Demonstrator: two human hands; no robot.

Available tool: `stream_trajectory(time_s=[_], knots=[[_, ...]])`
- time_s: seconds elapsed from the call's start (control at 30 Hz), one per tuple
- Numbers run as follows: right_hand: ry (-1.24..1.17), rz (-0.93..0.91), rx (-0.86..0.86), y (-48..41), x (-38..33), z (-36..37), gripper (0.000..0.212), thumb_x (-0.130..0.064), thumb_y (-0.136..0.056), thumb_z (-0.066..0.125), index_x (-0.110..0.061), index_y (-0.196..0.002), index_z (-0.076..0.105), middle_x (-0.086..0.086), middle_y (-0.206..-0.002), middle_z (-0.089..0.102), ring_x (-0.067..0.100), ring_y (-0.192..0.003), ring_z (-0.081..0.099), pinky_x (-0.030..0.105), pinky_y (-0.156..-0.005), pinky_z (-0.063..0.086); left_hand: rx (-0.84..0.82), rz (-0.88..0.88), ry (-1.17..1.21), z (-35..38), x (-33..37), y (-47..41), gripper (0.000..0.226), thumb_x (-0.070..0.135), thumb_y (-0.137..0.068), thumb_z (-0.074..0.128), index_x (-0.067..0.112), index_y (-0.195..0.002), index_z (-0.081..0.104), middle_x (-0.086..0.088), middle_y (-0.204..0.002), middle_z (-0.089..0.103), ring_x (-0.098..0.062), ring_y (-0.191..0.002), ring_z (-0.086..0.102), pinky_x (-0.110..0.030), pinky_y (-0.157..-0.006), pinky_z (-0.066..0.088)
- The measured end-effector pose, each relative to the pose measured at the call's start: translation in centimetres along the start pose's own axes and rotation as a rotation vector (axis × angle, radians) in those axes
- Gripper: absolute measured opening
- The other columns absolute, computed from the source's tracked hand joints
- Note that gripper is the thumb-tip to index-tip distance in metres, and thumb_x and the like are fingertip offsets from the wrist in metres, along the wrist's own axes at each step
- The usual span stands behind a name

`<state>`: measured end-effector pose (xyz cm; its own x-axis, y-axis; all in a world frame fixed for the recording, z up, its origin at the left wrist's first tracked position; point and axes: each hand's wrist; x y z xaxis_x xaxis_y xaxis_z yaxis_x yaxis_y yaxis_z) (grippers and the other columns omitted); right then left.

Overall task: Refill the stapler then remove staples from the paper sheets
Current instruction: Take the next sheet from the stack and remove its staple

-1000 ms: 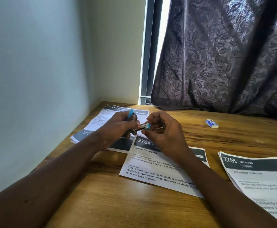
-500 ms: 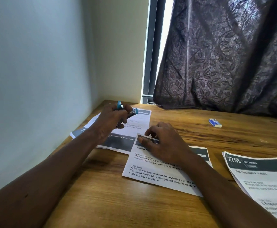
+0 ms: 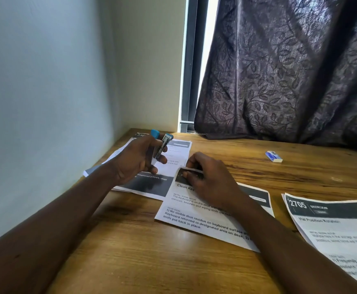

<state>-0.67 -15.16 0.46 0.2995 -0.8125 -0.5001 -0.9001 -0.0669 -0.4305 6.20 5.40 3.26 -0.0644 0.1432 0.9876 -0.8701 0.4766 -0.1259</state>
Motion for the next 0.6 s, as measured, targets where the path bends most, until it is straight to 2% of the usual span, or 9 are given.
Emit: stream_trajectory(time_s=[0.1, 0.2, 0.23, 0.3, 0.37, 0.43, 0.5, 0.57, 0.6], knots=[[-0.026, -0.007, 0.043, -0.1, 0.2, -0.3, 0.013, -0.022, -0.092, 0.067, -0.028, -0.103, 0.064, -0.007, -0.095, 0.072, 0.019, -0.09, 0.064, 0.043, -0.08, 0.054, -0.047, -0.013, -0.038, -0.3, 0.5, 0.1, 0.047, 0.032, -0.087, 0.054, 0.014, -0.13, 0.059, -0.007, -0.097, 0.067, -0.017, -0.076, 0.057, -0.029, -0.055, 0.05], [0.0, -0.024, 0.081, -0.2, 0.1, -0.5, 0.015, -0.022, -0.095, 0.063, -0.027, -0.108, 0.068, -0.004, -0.1, 0.074, 0.022, -0.094, 0.065, 0.042, -0.083, 0.053, -0.04, 0.04, -0.432, 0.1, 1.0, 0.7, 0.024, 0.035, -0.101, 0.057, 0.019, -0.118, 0.065, -0.004, -0.106, 0.068, -0.016, -0.085, 0.056, -0.029, -0.062, 0.048], [0.002, -0.03, 0.094, -0.2, 0.1, -0.6, 0.016, -0.023, -0.096, 0.062, -0.026, -0.109, 0.069, -0.003, -0.101, 0.075, 0.022, -0.094, 0.065, 0.042, -0.084, 0.053, -0.054, 0.059, -0.556, 0.1, 1.0, 0.7, 0.024, 0.035, -0.103, 0.054, 0.02, -0.116, 0.066, -0.003, -0.108, 0.067, -0.016, -0.088, 0.056, -0.028, -0.065, 0.048], [-0.013, -0.039, 0.119, -0.2, 0.0, -0.7, 0.015, -0.027, -0.098, 0.06, -0.025, -0.108, 0.071, -0.002, -0.1, 0.076, 0.022, -0.093, 0.066, 0.043, -0.083, 0.054, -0.12, 0.055, -0.693, 0.1, 0.9, 0.8, 0.035, 0.054, -0.098, 0.054, 0.027, -0.115, 0.068, 0.0, -0.109, 0.067, -0.011, -0.09, 0.058, -0.025, -0.069, 0.05], [-0.044, -0.041, 0.133, -0.2, -0.1, -0.6, 0.015, -0.028, -0.098, 0.06, -0.024, -0.106, 0.073, -0.002, -0.097, 0.076, 0.021, -0.09, 0.067, 0.043, -0.082, 0.055, -0.163, 0.005, -0.736, 0.3, 1.0, 0.9, 0.044, 0.071, -0.089, 0.054, 0.036, -0.111, 0.068, 0.004, -0.105, 0.068, -0.006, -0.087, 0.059, -0.022, -0.071, 0.051], [-0.059, -0.04, 0.136, -0.2, -0.1, -0.5, 0.017, -0.026, -0.097, 0.06, -0.023, -0.105, 0.075, -0.002, -0.096, 0.077, 0.019, -0.089, 0.068, 0.042, -0.081, 0.055, -0.195, -0.027, -0.735, 0.6, 0.8, 0.9, 0.038, 0.063, -0.086, 0.054, 0.034, -0.106, 0.07, 0.008, -0.099, 0.07, -0.008, -0.086, 0.058, -0.021, -0.072, 0.049], [-0.071, -0.035, 0.127, -0.2, -0.1, -0.3, 0.019, -0.025, -0.096, 0.059, -0.023, -0.106, 0.076, -0.003, -0.098, 0.077, 0.019, -0.091, 0.068, 0.043, -0.083, 0.055, -0.223, -0.021, -0.749, 0.6, 0.5, 0.7, 0.043, 0.059, -0.086, 0.058, 0.031, -0.117, 0.07, 0.012, -0.106, 0.073, -0.008, -0.093, 0.061, -0.02, -0.076, 0.048], [-0.074, -0.029, 0.12, -0.1, -0.3, -0.2, 0.02, -0.023, -0.096, 0.061, -0.023, -0.109, 0.076, -0.003, -0.101, 0.078, 0.018, -0.093, 0.068, 0.043, -0.085, 0.055, -0.229, -0.01, -0.765, 0.4, 0.3, 0.6, 0.06, 0.069, -0.081, 0.066, 0.036, -0.131, 0.065, 0.011, -0.12, 0.072, -0.011, -0.104, 0.065, -0.026, -0.087, 0.051], [-0.073, -0.029, 0.118, -0.1, -0.4, -0.2, 0.019, -0.022, -0.096, 0.063, -0.024, -0.11, 0.076, -0.003, -0.101, 0.078, 0.018, -0.093, 0.068, 0.042, -0.086, 0.055, -0.221, -0.007, -0.773, 0.2, 0.2, 0.5, 0.066, 0.074, -0.073, 0.07, 0.04, -0.13, 0.065, 0.011, -0.12, 0.072, -0.014, -0.107, 0.066, -0.03, -0.091, 0.052]])
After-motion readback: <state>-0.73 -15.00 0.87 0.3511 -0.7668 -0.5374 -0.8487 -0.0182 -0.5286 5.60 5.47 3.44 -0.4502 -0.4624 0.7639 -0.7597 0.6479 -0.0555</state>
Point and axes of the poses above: each hand's wrist, its own y-axis away from the middle knuckle, its own z-axis out of the palm, x = y × z
